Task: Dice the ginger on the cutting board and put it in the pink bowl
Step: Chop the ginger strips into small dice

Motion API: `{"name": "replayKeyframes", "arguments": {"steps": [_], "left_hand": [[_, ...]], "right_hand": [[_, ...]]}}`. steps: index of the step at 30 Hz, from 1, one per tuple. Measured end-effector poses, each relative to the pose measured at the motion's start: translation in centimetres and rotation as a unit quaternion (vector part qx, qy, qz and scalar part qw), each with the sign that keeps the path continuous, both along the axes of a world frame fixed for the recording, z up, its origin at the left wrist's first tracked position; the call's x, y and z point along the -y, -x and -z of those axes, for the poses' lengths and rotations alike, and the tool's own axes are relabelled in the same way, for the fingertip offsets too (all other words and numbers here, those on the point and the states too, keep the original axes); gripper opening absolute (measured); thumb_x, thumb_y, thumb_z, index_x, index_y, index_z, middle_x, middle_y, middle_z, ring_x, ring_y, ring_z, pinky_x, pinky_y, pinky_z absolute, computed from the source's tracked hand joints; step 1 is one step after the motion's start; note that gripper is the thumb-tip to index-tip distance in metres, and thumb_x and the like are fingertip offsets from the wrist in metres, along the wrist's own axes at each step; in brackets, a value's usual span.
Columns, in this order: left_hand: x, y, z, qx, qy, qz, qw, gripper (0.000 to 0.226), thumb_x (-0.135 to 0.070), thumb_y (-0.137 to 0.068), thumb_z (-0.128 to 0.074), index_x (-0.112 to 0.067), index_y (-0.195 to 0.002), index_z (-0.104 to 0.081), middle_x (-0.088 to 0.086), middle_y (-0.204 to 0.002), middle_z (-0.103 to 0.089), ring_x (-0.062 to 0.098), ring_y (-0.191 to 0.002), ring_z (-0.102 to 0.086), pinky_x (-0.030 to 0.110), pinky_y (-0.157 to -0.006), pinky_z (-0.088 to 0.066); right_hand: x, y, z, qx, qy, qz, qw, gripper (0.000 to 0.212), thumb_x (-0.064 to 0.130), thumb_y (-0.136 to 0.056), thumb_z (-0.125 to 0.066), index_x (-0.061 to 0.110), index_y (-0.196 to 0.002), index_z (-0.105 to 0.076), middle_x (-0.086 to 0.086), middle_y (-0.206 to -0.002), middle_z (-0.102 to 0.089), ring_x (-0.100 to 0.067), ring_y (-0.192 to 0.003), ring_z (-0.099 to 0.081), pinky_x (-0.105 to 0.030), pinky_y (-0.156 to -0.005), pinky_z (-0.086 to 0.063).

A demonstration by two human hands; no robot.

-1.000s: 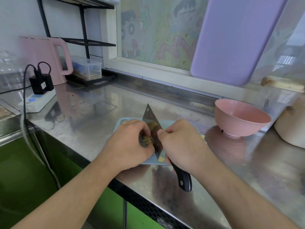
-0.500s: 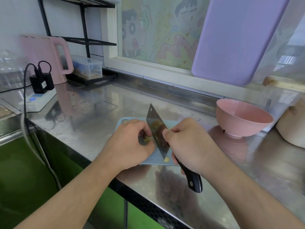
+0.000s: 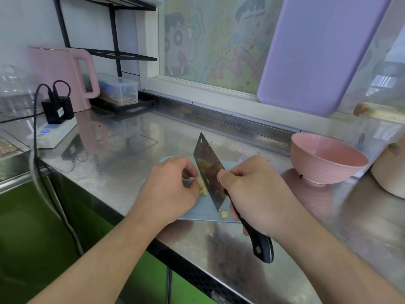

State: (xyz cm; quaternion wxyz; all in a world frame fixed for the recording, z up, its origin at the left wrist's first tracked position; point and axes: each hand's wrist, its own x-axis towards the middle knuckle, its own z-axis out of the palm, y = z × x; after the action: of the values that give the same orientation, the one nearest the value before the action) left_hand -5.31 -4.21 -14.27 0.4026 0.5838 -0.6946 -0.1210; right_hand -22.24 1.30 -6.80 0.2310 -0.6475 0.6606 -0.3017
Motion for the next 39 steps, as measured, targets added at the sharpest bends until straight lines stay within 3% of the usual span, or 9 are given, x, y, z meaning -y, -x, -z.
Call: {"name": "replayKeyframes", "arguments": {"steps": [5,9,14,18,21,26,30,35,39], "left_hand": [[0.0,0.0,0.0,0.009,-0.012,0.001,1.000,0.007,-0.032,-0.079,-0.073,-0.036,-0.081,-0.068,-0.021,-0.083,-0.068,0.001,-0.086,-0.065,0.036,-0.080,-0.059],[-0.1,0.0,0.0,0.013,-0.002,0.006,1.000,0.004,-0.031,-0.080,-0.073,-0.033,-0.081,-0.071,-0.020,-0.082,-0.069,0.001,-0.084,-0.065,0.034,-0.078,-0.059],[0.0,0.1,-0.1,0.044,0.012,0.008,0.999,0.005,-0.028,-0.083,-0.073,-0.032,-0.080,-0.072,-0.021,-0.083,-0.070,0.002,-0.086,-0.063,0.016,-0.074,-0.049],[0.1,0.2,-0.1,0.049,0.021,0.006,0.999,0.006,-0.029,-0.084,-0.073,-0.032,-0.079,-0.072,-0.020,-0.080,-0.069,0.001,-0.083,-0.063,0.011,-0.069,-0.045],[0.1,0.2,0.0,0.049,0.028,0.006,0.998,0.011,-0.029,-0.084,-0.075,-0.031,-0.075,-0.070,-0.019,-0.077,-0.068,0.002,-0.080,-0.063,0.014,-0.068,-0.046],[-0.3,0.3,-0.3,0.039,0.013,0.020,0.999,0.008,-0.026,-0.084,-0.072,-0.032,-0.078,-0.070,-0.019,-0.080,-0.068,0.001,-0.082,-0.062,0.023,-0.072,-0.053],[-0.5,0.2,-0.5,-0.011,-0.015,0.001,1.000,0.009,-0.025,-0.081,-0.071,-0.034,-0.081,-0.070,-0.021,-0.084,-0.068,-0.001,-0.085,-0.063,0.026,-0.077,-0.055],[-0.9,0.1,-0.6,-0.012,-0.034,-0.001,0.999,0.010,-0.028,-0.080,-0.073,-0.037,-0.082,-0.069,-0.020,-0.087,-0.064,-0.002,-0.091,-0.060,0.029,-0.079,-0.053],[-1.1,0.1,-0.7,0.012,-0.058,0.009,0.998,0.014,-0.034,-0.079,-0.076,-0.040,-0.088,-0.067,-0.018,-0.092,-0.062,-0.001,-0.091,-0.059,0.029,-0.078,-0.053]], "right_hand": [[0.3,0.1,0.5,0.003,-0.002,-0.004,1.000,0.046,0.032,-0.101,-0.058,-0.008,-0.078,-0.050,-0.035,-0.076,-0.064,-0.027,-0.044,-0.046,-0.042,-0.048,-0.048],[0.4,0.1,0.7,-0.005,-0.001,-0.008,1.000,0.040,0.031,-0.101,-0.057,0.005,-0.071,-0.049,-0.034,-0.075,-0.065,-0.025,-0.040,-0.044,-0.036,-0.048,-0.044],[0.6,0.0,0.7,-0.020,-0.022,-0.016,0.999,0.037,0.033,-0.103,-0.056,0.010,-0.076,-0.048,-0.022,-0.066,-0.060,-0.024,-0.044,-0.048,-0.033,-0.050,-0.043],[0.5,-1.0,-0.5,-0.080,-0.027,-0.050,0.995,0.029,0.026,-0.107,-0.051,0.010,-0.085,-0.059,-0.015,-0.082,-0.067,-0.030,-0.072,-0.066,-0.038,-0.075,-0.061],[0.7,-1.5,-0.9,-0.098,-0.029,-0.059,0.993,0.025,0.022,-0.106,-0.051,0.008,-0.089,-0.061,-0.020,-0.093,-0.071,-0.033,-0.085,-0.071,-0.040,-0.084,-0.062],[1.3,-0.9,0.5,-0.062,-0.035,-0.037,0.997,0.029,0.027,-0.106,-0.051,0.009,-0.085,-0.059,-0.014,-0.083,-0.065,-0.029,-0.075,-0.063,-0.041,-0.080,-0.062],[1.0,0.2,0.8,-0.004,-0.044,-0.019,0.999,0.040,0.025,-0.105,-0.052,0.008,-0.068,-0.049,-0.025,-0.066,-0.069,-0.020,-0.039,-0.055,-0.029,-0.048,-0.051],[0.8,0.7,0.6,0.014,-0.048,-0.016,0.999,0.039,0.024,-0.104,-0.053,0.005,-0.070,-0.048,-0.018,-0.054,-0.060,-0.016,-0.027,-0.049,-0.027,-0.041,-0.042],[0.8,0.7,0.4,0.025,-0.043,-0.011,0.999,0.036,0.026,-0.102,-0.055,0.008,-0.072,-0.048,-0.018,-0.061,-0.054,-0.015,-0.026,-0.047,-0.025,-0.042,-0.039]]}}
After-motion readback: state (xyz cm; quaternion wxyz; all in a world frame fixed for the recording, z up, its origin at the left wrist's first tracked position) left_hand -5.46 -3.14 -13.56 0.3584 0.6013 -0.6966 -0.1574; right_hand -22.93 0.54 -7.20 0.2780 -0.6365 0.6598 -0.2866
